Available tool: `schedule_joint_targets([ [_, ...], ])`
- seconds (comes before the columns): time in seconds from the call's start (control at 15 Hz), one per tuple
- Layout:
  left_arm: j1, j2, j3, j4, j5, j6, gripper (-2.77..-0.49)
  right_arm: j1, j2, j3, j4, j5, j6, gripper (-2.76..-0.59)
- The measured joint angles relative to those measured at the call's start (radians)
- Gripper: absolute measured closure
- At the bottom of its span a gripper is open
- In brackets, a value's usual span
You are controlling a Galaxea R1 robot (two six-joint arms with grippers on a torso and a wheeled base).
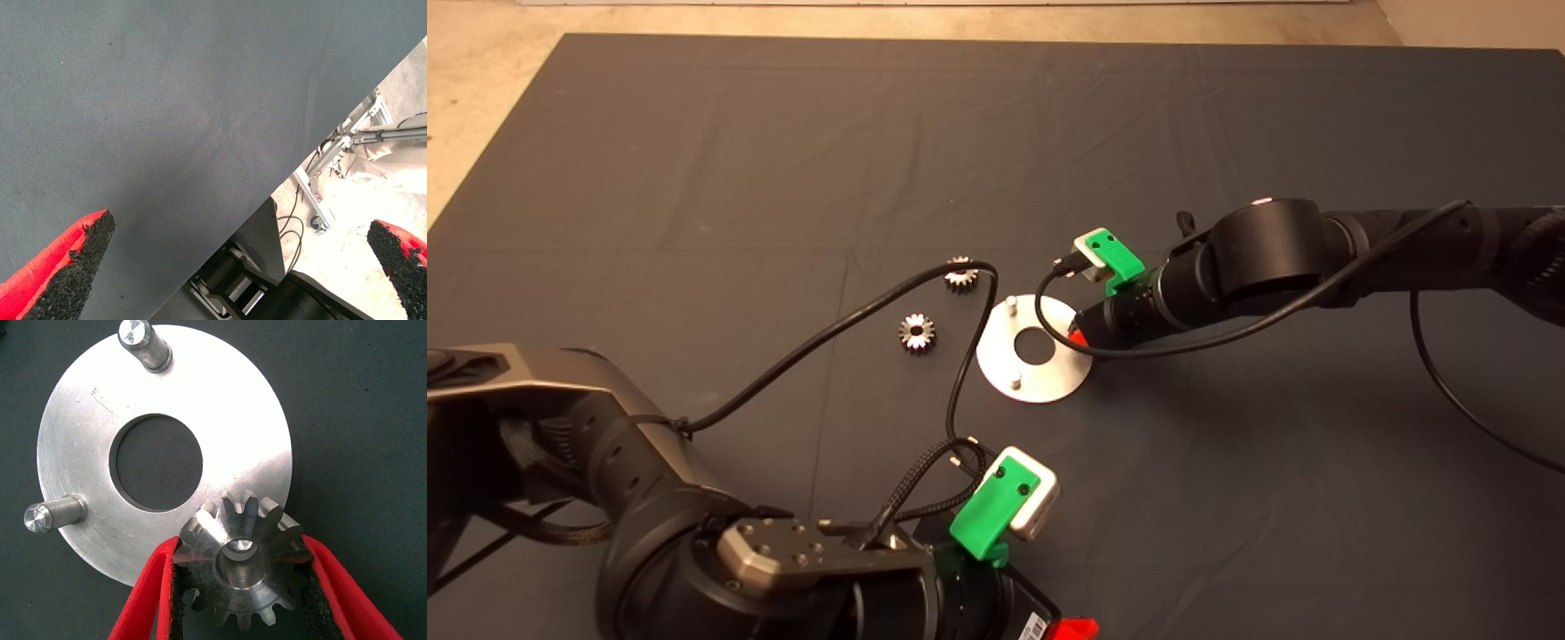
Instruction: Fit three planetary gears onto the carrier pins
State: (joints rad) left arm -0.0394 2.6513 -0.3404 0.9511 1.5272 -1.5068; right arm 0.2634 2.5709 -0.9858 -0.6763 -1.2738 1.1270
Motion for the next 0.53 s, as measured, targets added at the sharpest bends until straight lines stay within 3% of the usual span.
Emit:
schedule_joint_targets([
  [0.2, 0.0, 0.0, 0.0, 0.0, 0.0, 0.0, -2.75, 0.0, 0.0, 0.002, 0.0, -0.002, 0.0, -0.94],
  [0.4, 0.0, 0.0, 0.0, 0.0, 0.0, 0.0, -2.75, 0.0, 0.0, 0.019, 0.0, -0.023, 0.0, -0.94],
  [0.53, 0.0, 0.0, 0.0, 0.0, 0.0, 0.0, -2.75, 0.0, -0.003, 0.022, 0.0, -0.027, 0.0, -0.94],
])
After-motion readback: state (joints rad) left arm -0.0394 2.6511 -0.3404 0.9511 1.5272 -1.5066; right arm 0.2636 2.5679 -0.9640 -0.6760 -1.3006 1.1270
